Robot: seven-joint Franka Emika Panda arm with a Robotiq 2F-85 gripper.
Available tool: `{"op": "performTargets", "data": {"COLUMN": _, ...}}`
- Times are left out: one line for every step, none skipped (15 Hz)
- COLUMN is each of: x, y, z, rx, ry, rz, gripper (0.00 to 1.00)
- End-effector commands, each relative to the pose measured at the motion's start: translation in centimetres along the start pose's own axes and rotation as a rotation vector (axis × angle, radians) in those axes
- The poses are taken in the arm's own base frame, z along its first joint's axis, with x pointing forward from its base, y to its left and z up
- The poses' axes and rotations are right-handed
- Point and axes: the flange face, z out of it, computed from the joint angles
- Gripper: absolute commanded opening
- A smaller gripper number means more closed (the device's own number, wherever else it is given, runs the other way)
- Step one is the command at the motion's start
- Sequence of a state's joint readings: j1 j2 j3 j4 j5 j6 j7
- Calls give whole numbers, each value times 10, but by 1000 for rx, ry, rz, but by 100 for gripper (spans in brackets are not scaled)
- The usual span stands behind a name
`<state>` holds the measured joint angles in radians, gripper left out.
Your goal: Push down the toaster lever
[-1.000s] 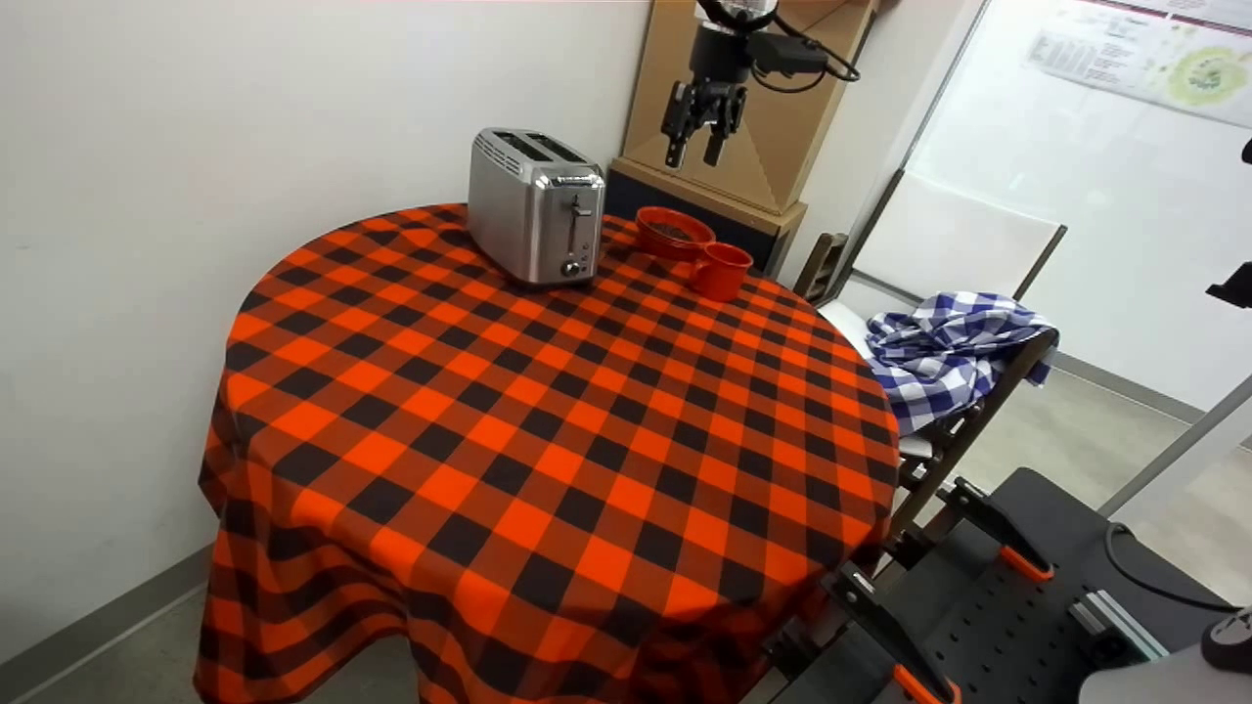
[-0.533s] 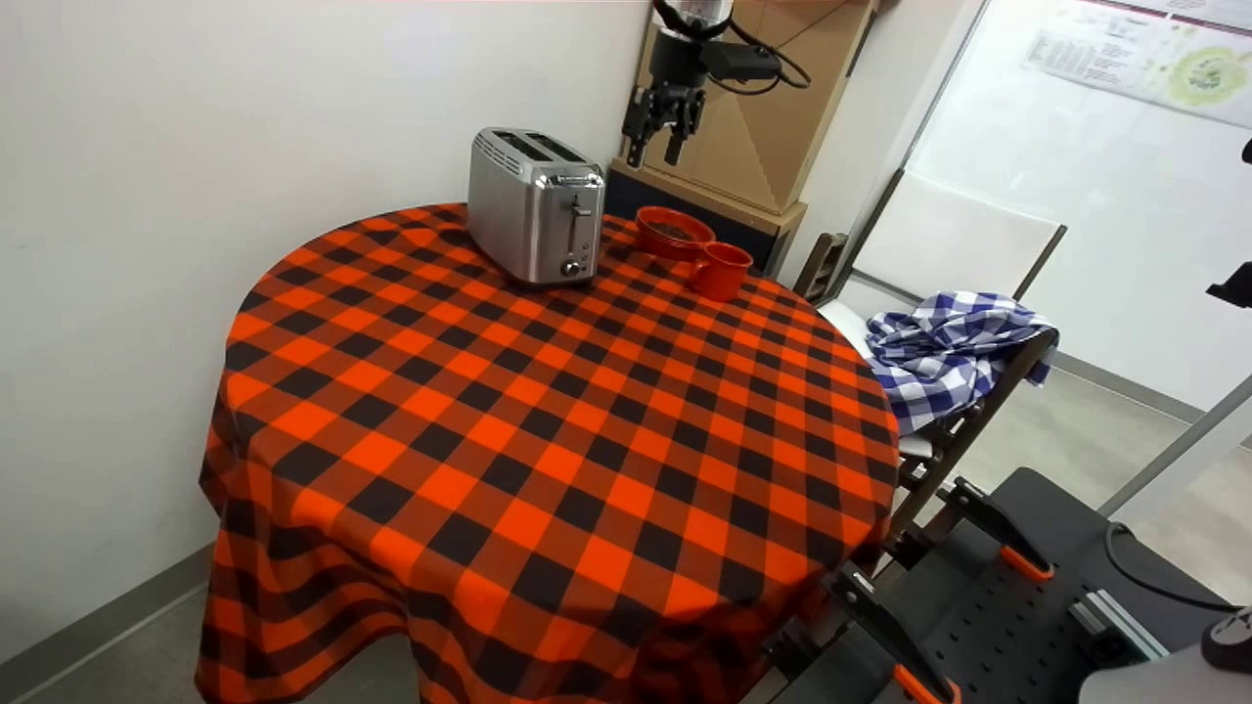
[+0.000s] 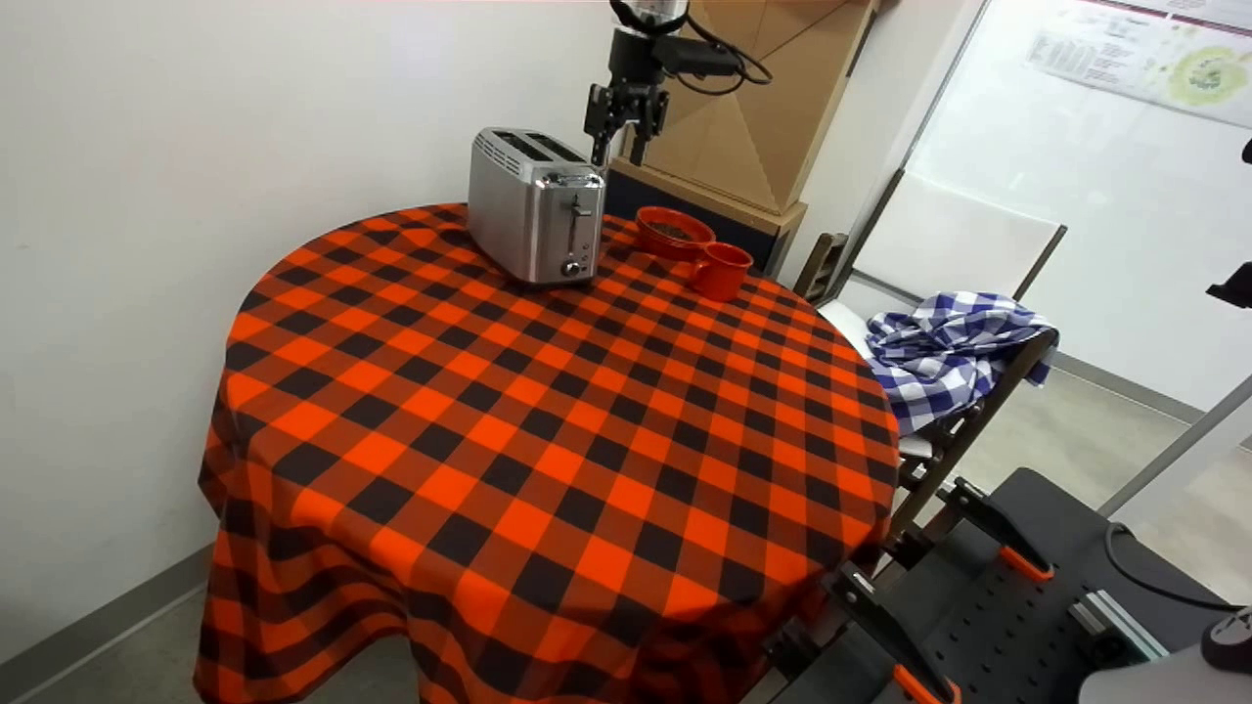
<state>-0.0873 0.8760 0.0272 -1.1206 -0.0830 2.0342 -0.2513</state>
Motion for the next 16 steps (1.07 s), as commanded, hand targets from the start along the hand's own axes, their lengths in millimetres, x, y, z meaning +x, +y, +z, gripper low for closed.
{"op": "performTargets", "data": {"x": 20, "y": -10, "z": 2, "rx": 25, "ry": -14, "rz": 37, "gripper": 56}}
{"op": "performTargets", "data": {"x": 22, "y": -13, "z": 3, "rx": 28, "ry": -21, "rz": 42, "gripper": 46}}
{"op": "performTargets", "data": {"x": 24, "y": -16, "z": 4, "rx": 30, "ry": -29, "rz": 50, "gripper": 39}}
{"op": "performTargets", "data": {"x": 26, "y": -19, "z": 7, "rx": 34, "ry": -33, "rz": 56, "gripper": 31}}
{"op": "performTargets", "data": {"x": 29, "y": -22, "z": 10, "rx": 38, "ry": -34, "rz": 61, "gripper": 23}}
{"op": "performTargets", "data": {"x": 31, "y": -25, "z": 12, "rx": 40, "ry": -35, "rz": 67, "gripper": 15}}
{"op": "performTargets", "data": {"x": 33, "y": -28, "z": 15, "rx": 46, "ry": -35, "rz": 74, "gripper": 8}}
{"op": "performTargets", "data": {"x": 34, "y": -32, "z": 17, "rx": 54, "ry": -34, "rz": 86, "gripper": 3}}
{"op": "performTargets", "data": {"x": 37, "y": -36, "z": 21, "rx": 67, "ry": -28, "rz": 92, "gripper": 0}}
{"op": "performTargets", "data": {"x": 39, "y": -40, "z": 23, "rx": 74, "ry": -23, "rz": 101, "gripper": 0}}
{"op": "performTargets", "data": {"x": 41, "y": -43, "z": 26, "rx": 76, "ry": -20, "rz": 106, "gripper": 0}}
{"op": "performTargets", "data": {"x": 41, "y": -44, "z": 27, "rx": 78, "ry": -23, "rz": 113, "gripper": 0}}
{"op": "performTargets", "data": {"x": 41, "y": -45, "z": 29, "rx": 73, "ry": -31, "rz": 117, "gripper": 0}}
{"op": "performTargets", "data": {"x": 40, "y": -44, "z": 32, "rx": 69, "ry": -35, "rz": 124, "gripper": 0}}
{"op": "performTargets", "data": {"x": 39, "y": -42, "z": 37, "rx": 62, "ry": -42, "rz": 130, "gripper": 0}}
{"op": "performTargets", "data": {"x": 38, "y": -40, "z": 40, "rx": 58, "ry": -48, "rz": 134, "gripper": 0}}
